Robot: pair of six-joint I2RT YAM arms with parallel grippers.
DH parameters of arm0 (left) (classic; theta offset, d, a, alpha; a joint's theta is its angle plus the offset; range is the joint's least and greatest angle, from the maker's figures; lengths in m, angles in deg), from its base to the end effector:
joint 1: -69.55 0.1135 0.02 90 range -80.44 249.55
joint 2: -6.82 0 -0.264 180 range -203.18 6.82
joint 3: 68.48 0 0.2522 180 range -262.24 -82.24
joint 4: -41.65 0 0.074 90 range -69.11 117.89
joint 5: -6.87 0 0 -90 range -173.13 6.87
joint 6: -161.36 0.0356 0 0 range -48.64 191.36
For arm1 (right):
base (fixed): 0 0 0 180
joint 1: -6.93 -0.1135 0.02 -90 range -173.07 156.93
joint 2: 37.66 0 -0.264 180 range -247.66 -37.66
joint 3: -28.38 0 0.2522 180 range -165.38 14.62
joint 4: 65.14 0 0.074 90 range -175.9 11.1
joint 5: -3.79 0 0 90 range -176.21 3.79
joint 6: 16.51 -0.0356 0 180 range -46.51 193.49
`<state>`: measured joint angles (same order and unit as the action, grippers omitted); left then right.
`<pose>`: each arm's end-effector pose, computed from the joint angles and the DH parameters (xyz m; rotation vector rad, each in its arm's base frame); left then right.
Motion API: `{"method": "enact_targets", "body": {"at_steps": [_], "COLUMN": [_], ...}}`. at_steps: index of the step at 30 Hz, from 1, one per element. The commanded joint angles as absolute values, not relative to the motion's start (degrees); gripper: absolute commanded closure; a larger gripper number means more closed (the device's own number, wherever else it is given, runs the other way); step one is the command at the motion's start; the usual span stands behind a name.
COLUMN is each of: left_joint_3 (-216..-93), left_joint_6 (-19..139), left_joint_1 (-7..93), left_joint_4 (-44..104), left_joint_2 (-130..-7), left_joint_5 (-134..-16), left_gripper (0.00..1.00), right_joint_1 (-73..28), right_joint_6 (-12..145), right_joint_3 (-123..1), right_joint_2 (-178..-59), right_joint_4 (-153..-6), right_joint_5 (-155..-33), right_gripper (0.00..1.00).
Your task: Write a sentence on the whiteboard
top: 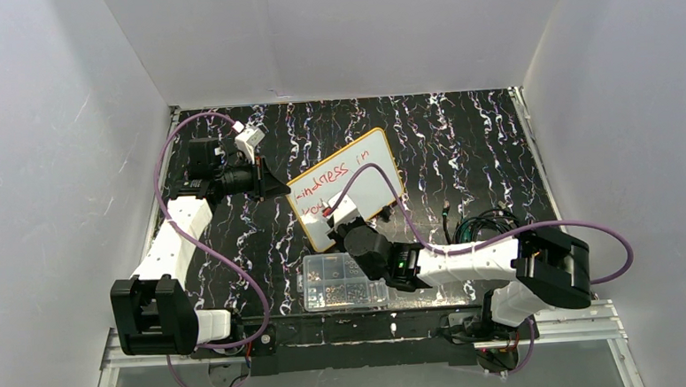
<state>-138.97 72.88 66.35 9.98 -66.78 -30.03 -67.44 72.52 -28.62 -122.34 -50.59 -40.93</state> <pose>0.2736 -0.0438 0.2987 0.6037 1.9740 -1.0131 0.1093 0.2968 0.2367 -0.5482 1.6494 0.2555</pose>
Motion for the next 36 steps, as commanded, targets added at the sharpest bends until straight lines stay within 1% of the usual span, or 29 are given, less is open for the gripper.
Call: {"method": "enact_targets", "body": {"at_steps": [1,12,19,36], "left_joint_3": [-138.92,-138.85,-138.77,-138.83], "left_joint_6": [72.59,72.58,72.59,72.59], "left_joint_1": [65.99,66.02,66.03,66.01], "left_joint_4": [10.49,10.49,10.49,10.49], "left_joint_2": [-64.44,-64.35,-64.31,-64.37], "left_joint_5": [-27.14,-27.28,-27.25,-27.23], "left_gripper": [1.00,1.00,1.00,1.00], "right_joint_1": [-67.25,-67.25,-67.18,-64.64], "right_joint_6": [68.89,69.20,71.66,73.29], "right_joint_3": [-27.29,-27.10,-27.77,-30.53], "right_joint_2": [-120.95,-119.31,-116.26,-121.43], "right_joint_4": [-52.50,-53.76,-48.86,-46.38], "right_joint_5": [-41.03,-37.73,-37.99,-42.21], "right_gripper": [0.99,0.99,0.99,0.99]}}
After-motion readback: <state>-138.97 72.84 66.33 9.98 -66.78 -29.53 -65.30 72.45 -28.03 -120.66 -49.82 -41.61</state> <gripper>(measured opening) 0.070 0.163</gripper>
